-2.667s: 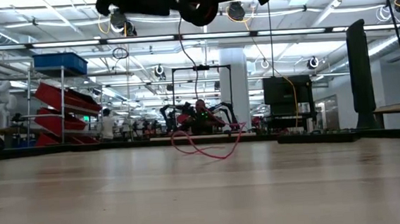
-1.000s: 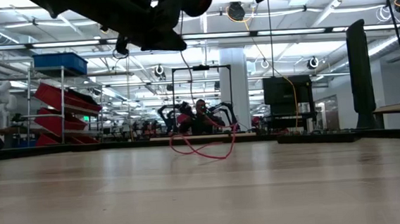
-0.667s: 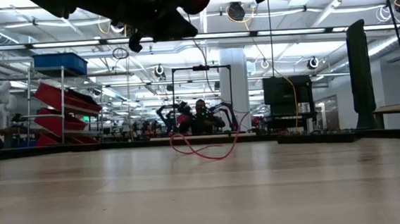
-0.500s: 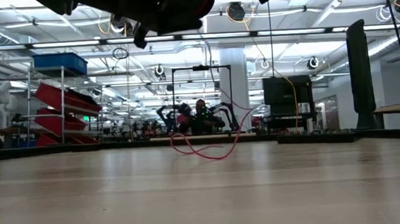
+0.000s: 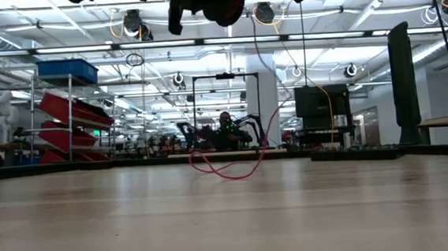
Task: Coil cords
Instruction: Coil the red wire into the spool
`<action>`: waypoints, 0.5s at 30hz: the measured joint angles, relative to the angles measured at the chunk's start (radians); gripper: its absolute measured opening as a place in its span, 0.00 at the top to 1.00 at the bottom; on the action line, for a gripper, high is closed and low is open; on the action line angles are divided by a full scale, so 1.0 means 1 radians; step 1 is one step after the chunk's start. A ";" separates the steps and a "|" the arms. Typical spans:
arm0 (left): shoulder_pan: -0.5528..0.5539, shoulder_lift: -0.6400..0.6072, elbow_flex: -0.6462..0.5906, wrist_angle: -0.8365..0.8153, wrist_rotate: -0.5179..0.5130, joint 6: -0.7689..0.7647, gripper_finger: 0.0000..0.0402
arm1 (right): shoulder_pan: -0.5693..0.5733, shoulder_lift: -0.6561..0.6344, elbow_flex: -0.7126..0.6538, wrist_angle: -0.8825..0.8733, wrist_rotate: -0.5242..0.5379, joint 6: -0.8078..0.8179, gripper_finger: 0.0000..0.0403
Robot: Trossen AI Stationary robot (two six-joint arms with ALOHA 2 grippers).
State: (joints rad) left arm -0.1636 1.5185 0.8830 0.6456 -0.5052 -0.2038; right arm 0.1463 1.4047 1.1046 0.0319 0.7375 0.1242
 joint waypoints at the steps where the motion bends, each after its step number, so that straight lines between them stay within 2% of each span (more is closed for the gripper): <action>1: 0.000 0.000 0.008 0.000 0.016 0.000 1.00 | 0.000 0.003 0.000 -0.006 0.007 -0.003 1.00; 5: -0.001 0.000 0.020 -0.003 0.074 0.000 1.00 | 0.001 0.019 0.000 -0.010 0.012 -0.022 1.00; 10: -0.008 0.000 0.021 -0.008 0.080 0.000 1.00 | 0.006 0.020 0.000 -0.031 0.009 -0.061 1.00; 15: -0.010 -0.015 0.021 -0.044 0.091 0.001 1.00 | 0.008 0.017 0.000 -0.085 -0.039 -0.082 1.00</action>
State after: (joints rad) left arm -0.1731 1.5039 0.9035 0.6017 -0.4142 -0.2031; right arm 0.1544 1.4216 1.1047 -0.0535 0.6987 0.0422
